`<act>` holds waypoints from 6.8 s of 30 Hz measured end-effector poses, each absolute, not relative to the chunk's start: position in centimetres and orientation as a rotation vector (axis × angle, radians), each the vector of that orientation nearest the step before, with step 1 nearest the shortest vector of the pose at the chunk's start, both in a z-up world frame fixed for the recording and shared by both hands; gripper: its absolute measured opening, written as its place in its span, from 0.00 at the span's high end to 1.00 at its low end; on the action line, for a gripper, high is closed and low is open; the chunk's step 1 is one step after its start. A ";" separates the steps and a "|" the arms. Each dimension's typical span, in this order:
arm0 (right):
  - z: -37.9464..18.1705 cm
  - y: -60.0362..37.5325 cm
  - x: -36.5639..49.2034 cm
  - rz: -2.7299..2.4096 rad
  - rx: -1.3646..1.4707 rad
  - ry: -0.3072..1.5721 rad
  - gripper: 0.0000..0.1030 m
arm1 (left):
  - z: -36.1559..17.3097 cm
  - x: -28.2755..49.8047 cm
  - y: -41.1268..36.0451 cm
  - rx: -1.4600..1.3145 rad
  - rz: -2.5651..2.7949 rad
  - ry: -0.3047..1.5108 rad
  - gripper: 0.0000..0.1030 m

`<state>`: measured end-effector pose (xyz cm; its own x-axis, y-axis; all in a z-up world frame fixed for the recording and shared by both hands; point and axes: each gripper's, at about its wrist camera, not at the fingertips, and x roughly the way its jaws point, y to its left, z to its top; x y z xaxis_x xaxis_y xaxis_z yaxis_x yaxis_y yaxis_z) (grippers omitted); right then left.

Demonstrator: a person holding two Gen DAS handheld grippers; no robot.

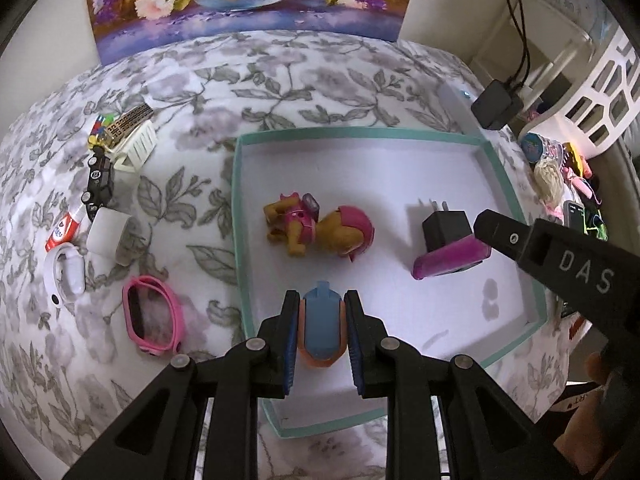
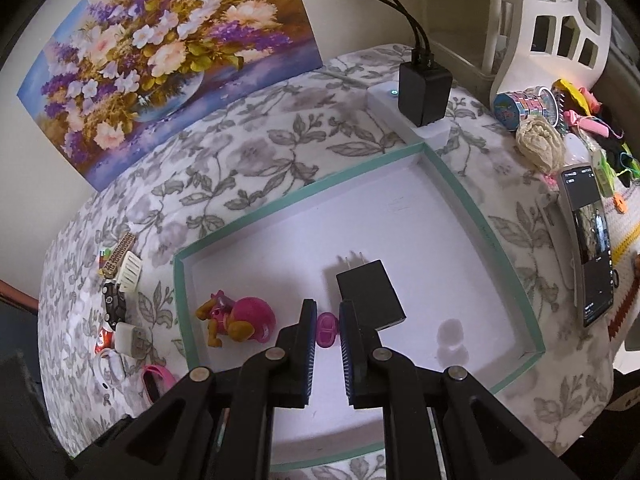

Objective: Organize rigid objects
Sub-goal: 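Carry both items into the white tray and open both grippers to release them, then move both grippers back toward the remaining toys, then grasp the white round case with the left gripper while the right gripper grasps the pink watch band, then carry the white case and pink watch band over the white tray with both grippers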

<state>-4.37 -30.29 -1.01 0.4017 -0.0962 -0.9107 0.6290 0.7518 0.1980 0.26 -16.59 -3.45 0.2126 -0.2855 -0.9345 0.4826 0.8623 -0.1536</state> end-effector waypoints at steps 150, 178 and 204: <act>-8.8 -11.0 5.2 -0.059 0.242 1.302 0.49 | -6.8 12.3 4.9 -0.218 0.008 1.289 0.67; -2.0 -17.4 2.4 -0.191 0.402 1.132 0.49 | -1.4 9.5 0.6 -0.168 -0.106 1.138 0.67; -5.4 -26.7 -0.8 -0.375 0.543 1.232 0.49 | -2.6 3.9 -11.9 0.111 -0.330 1.170 0.66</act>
<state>-0.77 -26.70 -5.36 0.2969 0.0188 -0.9547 0.5478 0.8156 0.1864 3.85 -11.92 -2.61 0.3487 -0.1972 -0.9162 0.3113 0.9465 -0.0852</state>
